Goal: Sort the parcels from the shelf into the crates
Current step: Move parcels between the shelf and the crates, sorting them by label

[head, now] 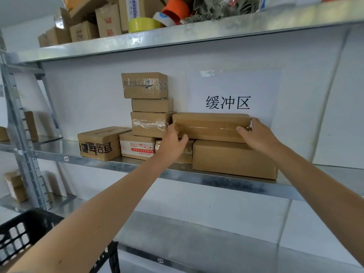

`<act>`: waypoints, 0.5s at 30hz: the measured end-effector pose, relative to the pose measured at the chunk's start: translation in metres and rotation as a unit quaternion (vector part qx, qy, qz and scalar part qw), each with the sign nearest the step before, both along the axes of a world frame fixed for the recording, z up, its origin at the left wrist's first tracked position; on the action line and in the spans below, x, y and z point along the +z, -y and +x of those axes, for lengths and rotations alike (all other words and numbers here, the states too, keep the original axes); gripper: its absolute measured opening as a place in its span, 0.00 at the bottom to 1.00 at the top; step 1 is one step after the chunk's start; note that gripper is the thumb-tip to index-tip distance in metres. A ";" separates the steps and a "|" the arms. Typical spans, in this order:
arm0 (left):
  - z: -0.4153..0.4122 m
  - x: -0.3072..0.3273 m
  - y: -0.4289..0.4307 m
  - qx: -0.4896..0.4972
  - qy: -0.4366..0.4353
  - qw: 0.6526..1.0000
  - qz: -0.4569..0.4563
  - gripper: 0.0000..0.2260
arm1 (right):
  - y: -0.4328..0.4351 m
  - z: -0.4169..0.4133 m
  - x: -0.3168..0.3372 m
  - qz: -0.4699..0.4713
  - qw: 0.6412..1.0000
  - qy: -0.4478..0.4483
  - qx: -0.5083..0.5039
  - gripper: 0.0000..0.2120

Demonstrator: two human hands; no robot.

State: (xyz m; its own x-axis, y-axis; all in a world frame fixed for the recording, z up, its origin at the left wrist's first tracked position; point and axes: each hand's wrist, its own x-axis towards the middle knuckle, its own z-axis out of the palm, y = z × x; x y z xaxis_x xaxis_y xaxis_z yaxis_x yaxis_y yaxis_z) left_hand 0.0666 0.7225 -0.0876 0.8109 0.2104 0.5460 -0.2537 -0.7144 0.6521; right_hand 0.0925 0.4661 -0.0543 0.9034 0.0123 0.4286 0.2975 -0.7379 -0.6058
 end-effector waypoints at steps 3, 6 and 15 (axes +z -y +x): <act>0.005 0.001 0.007 0.019 -0.001 0.999 -0.026 0.25 | 0.006 0.009 -0.004 0.031 0.997 -0.064 -0.013 0.33; 0.012 0.000 0.016 0.045 -0.015 0.999 -0.018 0.24 | 0.011 0.017 -0.009 0.039 0.998 -0.053 -0.010 0.32; 0.020 0.004 0.028 0.043 0.010 0.992 -0.116 0.27 | 0.025 0.022 -0.006 0.033 0.999 -0.042 -0.011 0.27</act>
State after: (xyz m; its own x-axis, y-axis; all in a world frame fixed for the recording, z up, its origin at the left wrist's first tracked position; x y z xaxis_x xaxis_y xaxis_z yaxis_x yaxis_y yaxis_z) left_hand 0.0871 0.6948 -0.0836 0.7736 0.4007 0.4909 -0.2126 -0.5657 0.7967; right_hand 0.1144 0.4414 -0.0602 0.9360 -0.0335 0.3504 0.2275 -0.7020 -0.6749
